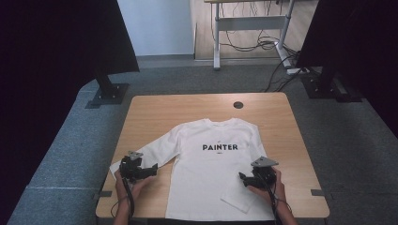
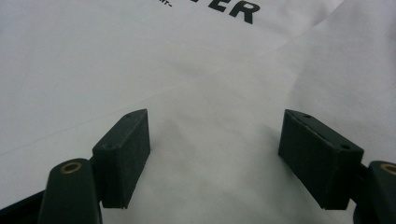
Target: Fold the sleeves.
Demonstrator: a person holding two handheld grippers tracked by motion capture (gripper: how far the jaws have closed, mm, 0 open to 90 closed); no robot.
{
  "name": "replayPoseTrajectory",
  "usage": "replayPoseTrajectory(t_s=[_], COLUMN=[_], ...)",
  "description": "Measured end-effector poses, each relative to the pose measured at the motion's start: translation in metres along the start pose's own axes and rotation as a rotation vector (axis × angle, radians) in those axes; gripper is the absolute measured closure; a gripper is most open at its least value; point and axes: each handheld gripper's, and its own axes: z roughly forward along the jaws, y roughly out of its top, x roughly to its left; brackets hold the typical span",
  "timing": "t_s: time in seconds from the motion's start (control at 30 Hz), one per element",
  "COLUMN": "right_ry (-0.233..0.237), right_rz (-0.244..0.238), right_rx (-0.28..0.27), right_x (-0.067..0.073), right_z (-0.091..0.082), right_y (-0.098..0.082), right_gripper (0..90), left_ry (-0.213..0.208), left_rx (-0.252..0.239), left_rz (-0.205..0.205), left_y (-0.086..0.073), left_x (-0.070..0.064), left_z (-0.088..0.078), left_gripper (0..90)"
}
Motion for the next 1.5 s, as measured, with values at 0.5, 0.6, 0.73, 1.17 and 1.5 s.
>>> replayPoseTrajectory(t_s=[0.5, 0.6, 0.73, 1.17, 1.5], right_ry=[0.000, 0.000, 0.000, 0.000, 0.000], right_rz=[0.000, 0.000, -0.001, 0.000, 0.000], right_rx=[0.000, 0.000, 0.000, 0.000, 0.000], right_x=[0.000, 0.000, 0.000, 0.000, 0.000], right_z=[0.000, 0.000, 0.000, 0.000, 0.000], right_y=[0.000, 0.000, 0.000, 0.000, 0.000], right_gripper=[24.3, 24.3, 24.3, 24.3, 24.3], left_ry=[0.050, 0.060, 0.068, 0.053, 0.095], left_rx=[0.013, 0.018, 0.026, -0.002, -0.005], left_rz=[-0.079, -0.069, -0.056, -0.083, -0.102], left_y=[-0.006, -0.006, -0.007, -0.007, -0.011], left_x=[0.028, 0.024, 0.017, 0.029, 0.049], left_z=[-0.001, 0.000, -0.001, -0.007, -0.010], left_gripper=[12.6, 12.5, 12.6, 10.7, 11.0])
